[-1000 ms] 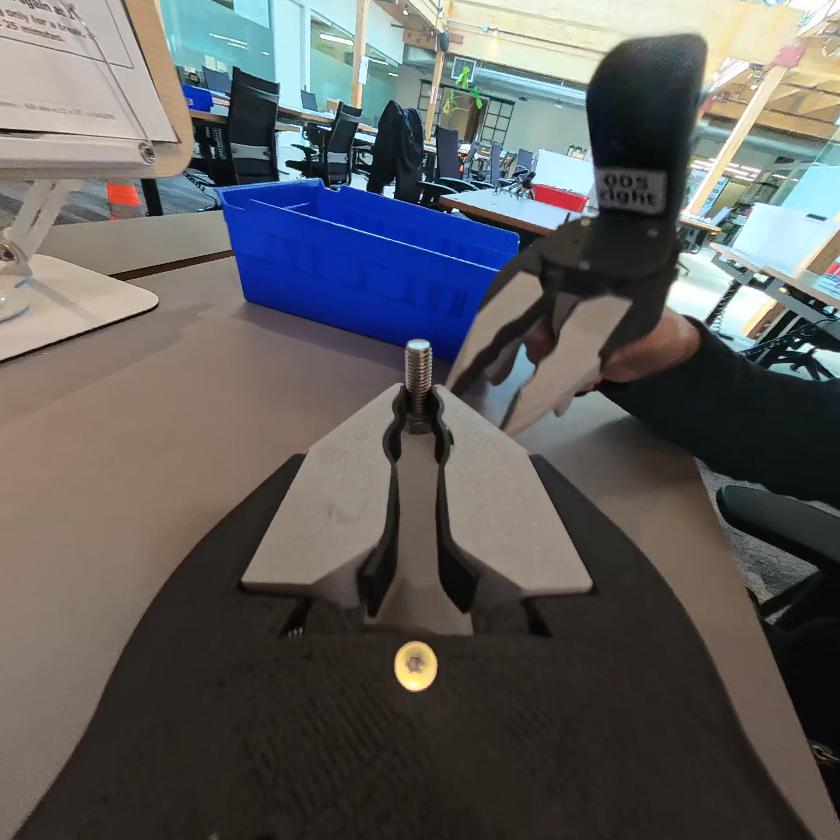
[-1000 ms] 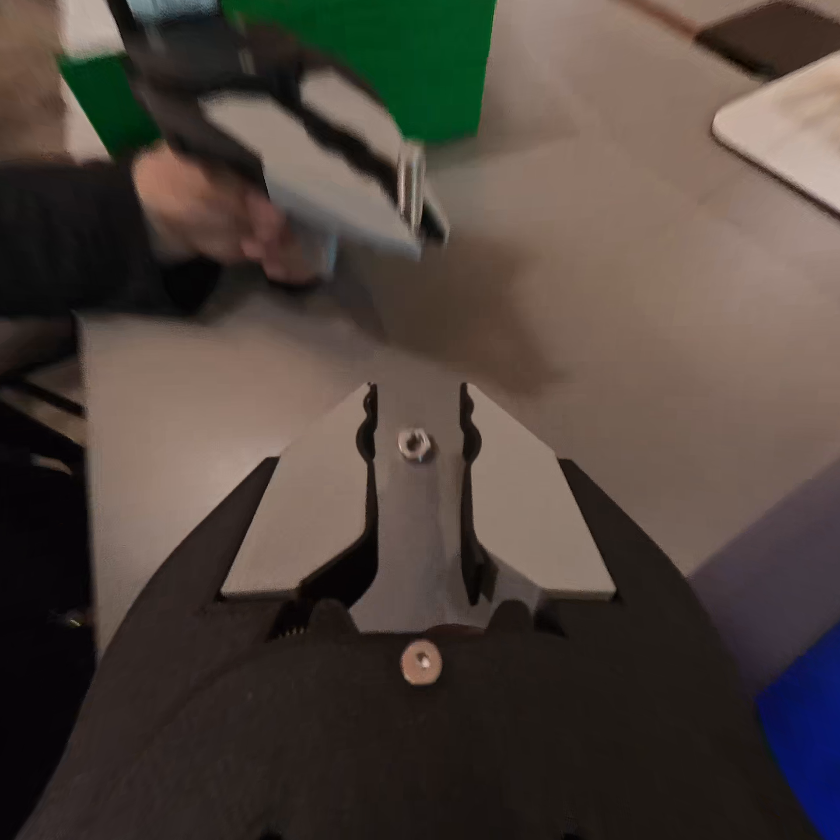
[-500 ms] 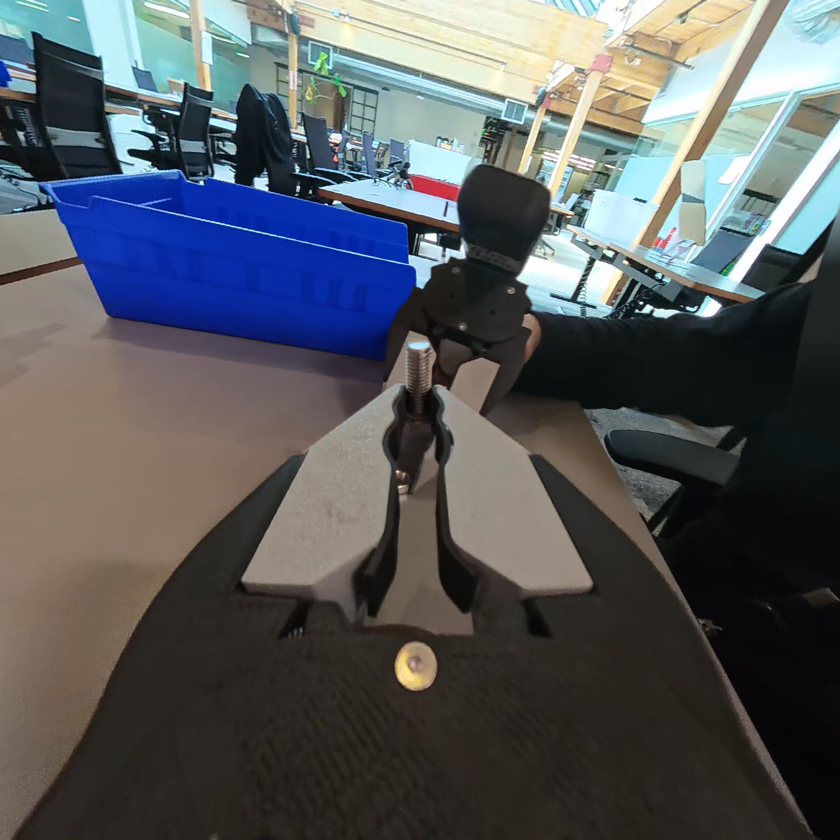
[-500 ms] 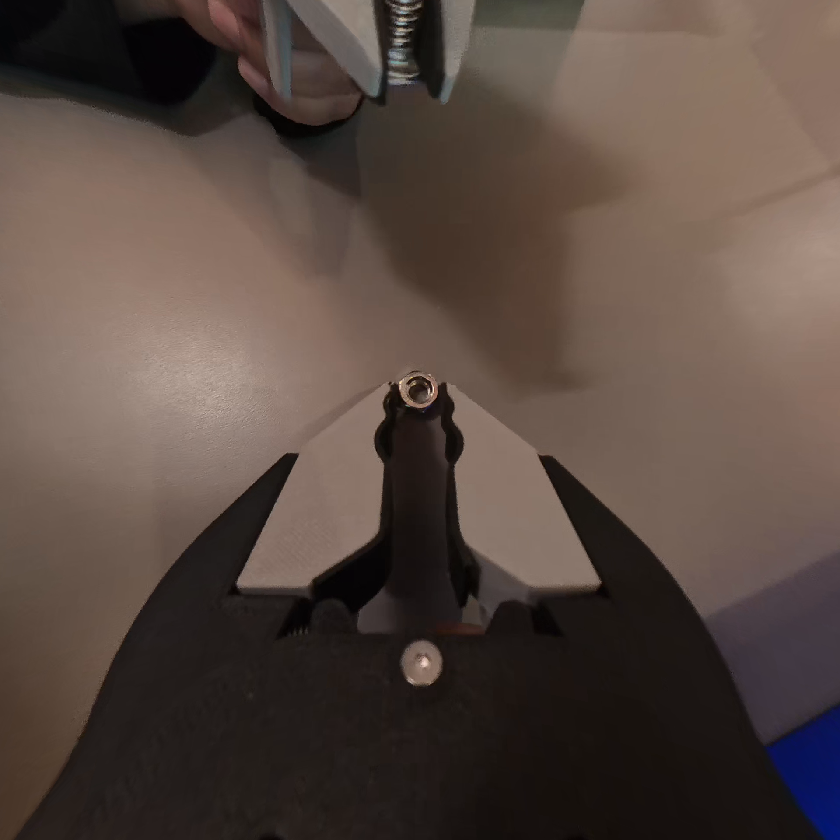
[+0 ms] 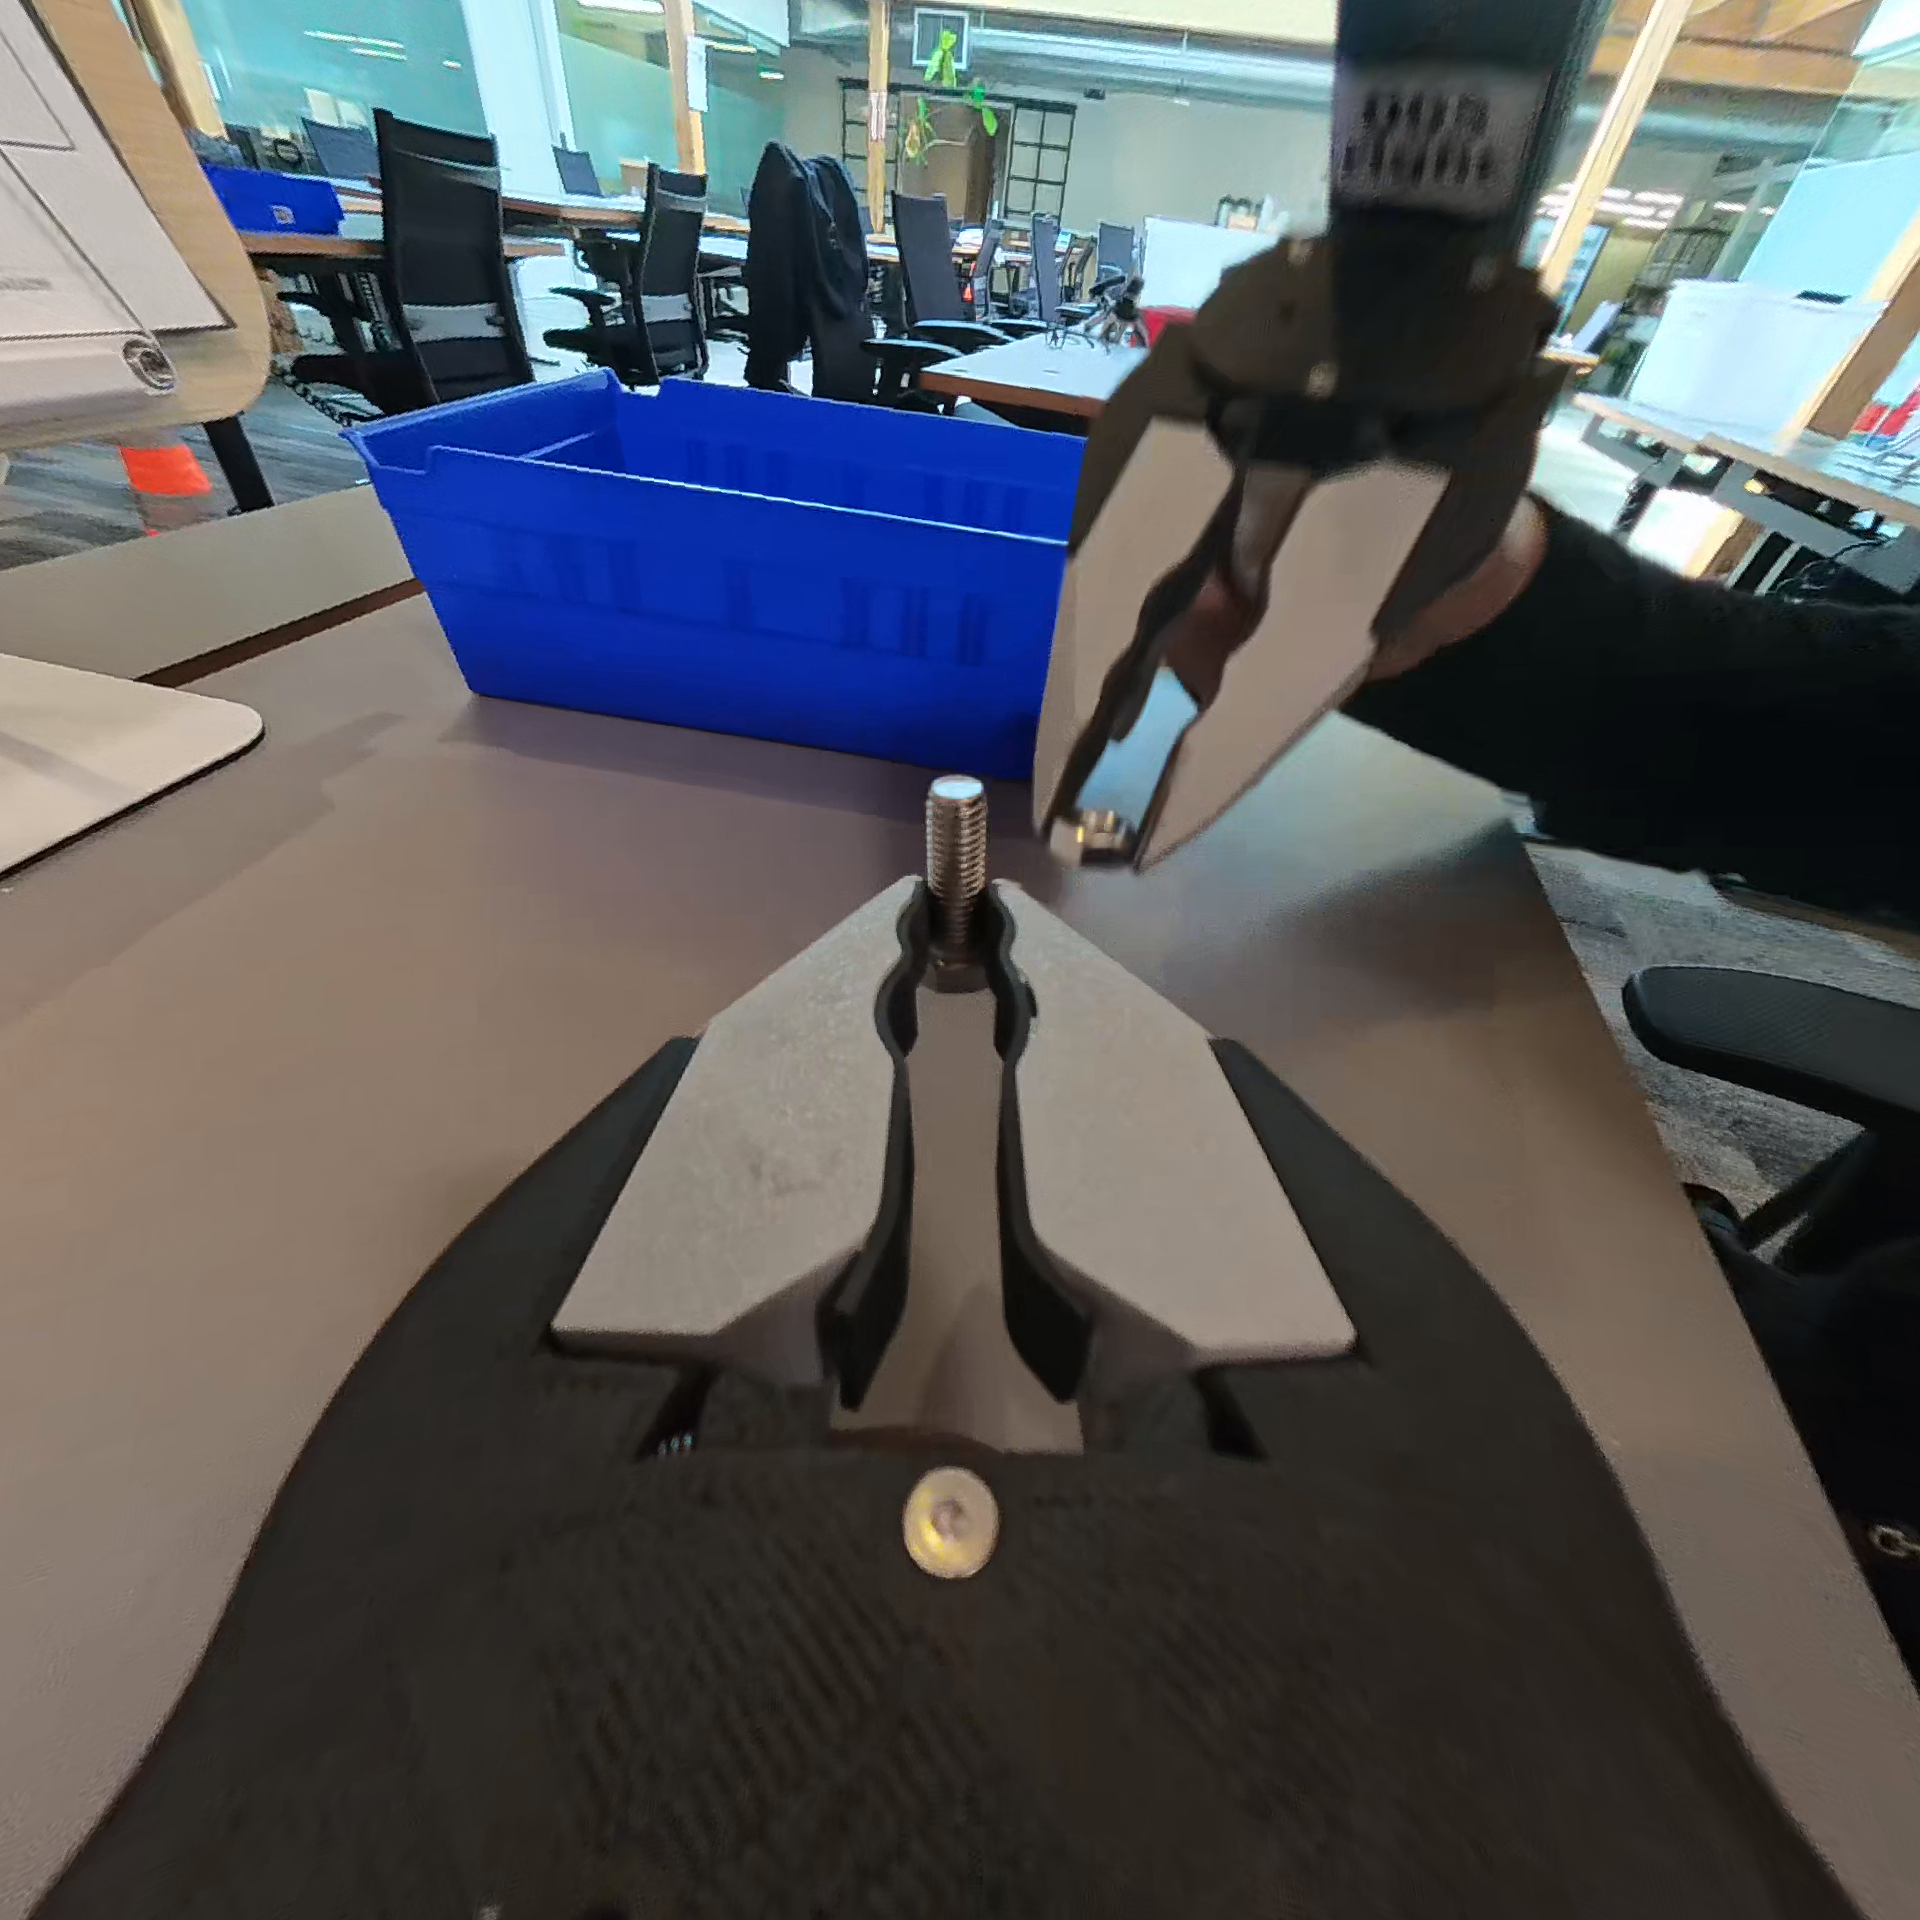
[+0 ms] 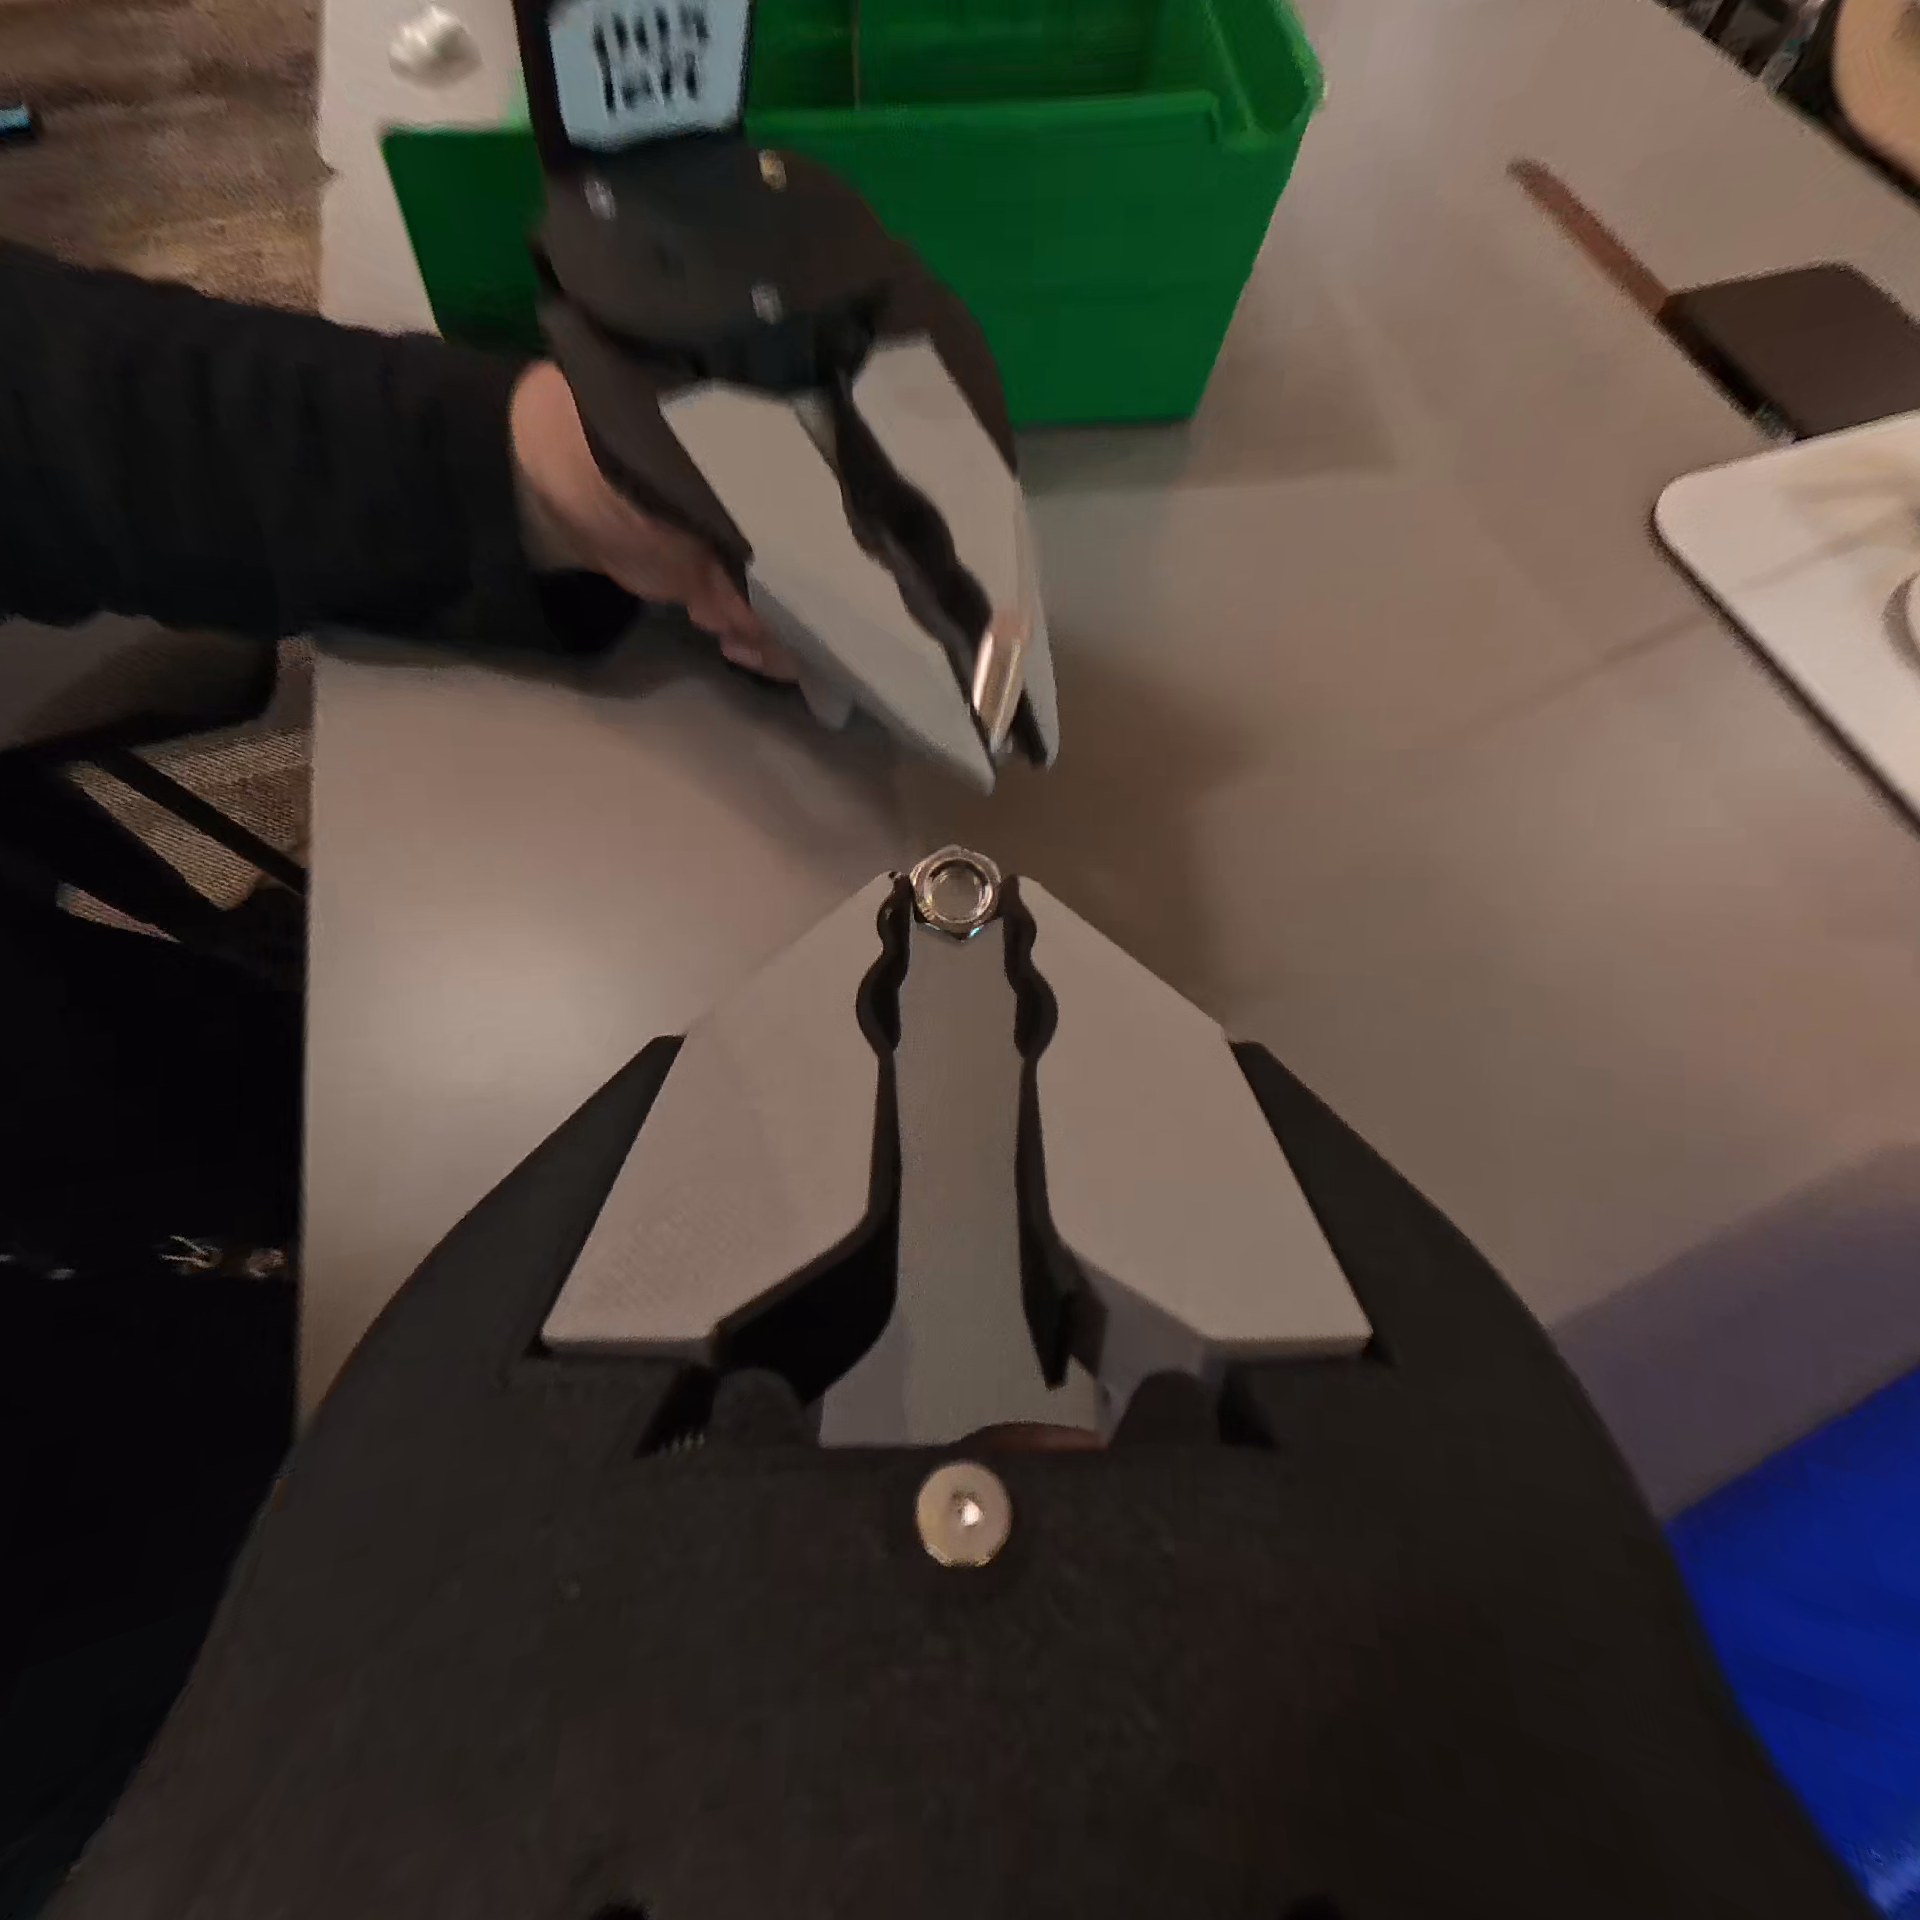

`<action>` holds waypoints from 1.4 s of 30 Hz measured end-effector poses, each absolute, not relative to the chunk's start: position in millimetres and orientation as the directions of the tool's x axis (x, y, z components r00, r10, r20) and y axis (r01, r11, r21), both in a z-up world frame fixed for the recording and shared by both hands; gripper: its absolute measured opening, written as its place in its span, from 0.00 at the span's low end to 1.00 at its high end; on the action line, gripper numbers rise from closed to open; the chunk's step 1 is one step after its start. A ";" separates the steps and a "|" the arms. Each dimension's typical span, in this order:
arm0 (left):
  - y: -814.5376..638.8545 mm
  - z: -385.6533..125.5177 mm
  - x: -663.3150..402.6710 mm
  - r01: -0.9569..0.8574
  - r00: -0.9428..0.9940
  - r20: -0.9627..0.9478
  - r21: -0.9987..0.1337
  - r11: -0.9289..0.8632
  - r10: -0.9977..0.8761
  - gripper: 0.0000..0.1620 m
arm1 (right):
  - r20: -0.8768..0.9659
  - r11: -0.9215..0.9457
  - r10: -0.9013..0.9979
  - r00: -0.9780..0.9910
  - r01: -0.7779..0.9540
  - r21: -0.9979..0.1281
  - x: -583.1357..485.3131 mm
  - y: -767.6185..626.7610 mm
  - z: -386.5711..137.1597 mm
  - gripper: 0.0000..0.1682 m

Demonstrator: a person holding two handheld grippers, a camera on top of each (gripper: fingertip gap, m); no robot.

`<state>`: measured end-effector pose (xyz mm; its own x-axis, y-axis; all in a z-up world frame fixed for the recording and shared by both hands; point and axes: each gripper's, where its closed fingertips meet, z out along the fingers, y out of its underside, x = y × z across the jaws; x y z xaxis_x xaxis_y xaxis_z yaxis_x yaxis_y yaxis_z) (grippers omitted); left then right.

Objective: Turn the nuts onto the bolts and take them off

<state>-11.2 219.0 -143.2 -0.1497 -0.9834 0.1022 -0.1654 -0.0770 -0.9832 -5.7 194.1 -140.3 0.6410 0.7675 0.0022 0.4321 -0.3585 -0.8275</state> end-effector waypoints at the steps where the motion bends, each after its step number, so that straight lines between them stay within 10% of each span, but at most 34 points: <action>1: 216.8 -143.0 -10.7 -0.164 -0.155 0.096 -0.984 -0.070 -0.983 0.04 | 0.003 -0.356 0.772 0.635 0.437 -0.826 -7.8 194.5 -130.8 0.08; 42: 200.5 -145.8 -7.8 -0.173 -0.178 0.001 -0.984 0.030 -0.984 0.04 | 0.015 -0.427 0.796 0.606 0.578 -0.695 -28.8 208.2 -124.7 0.09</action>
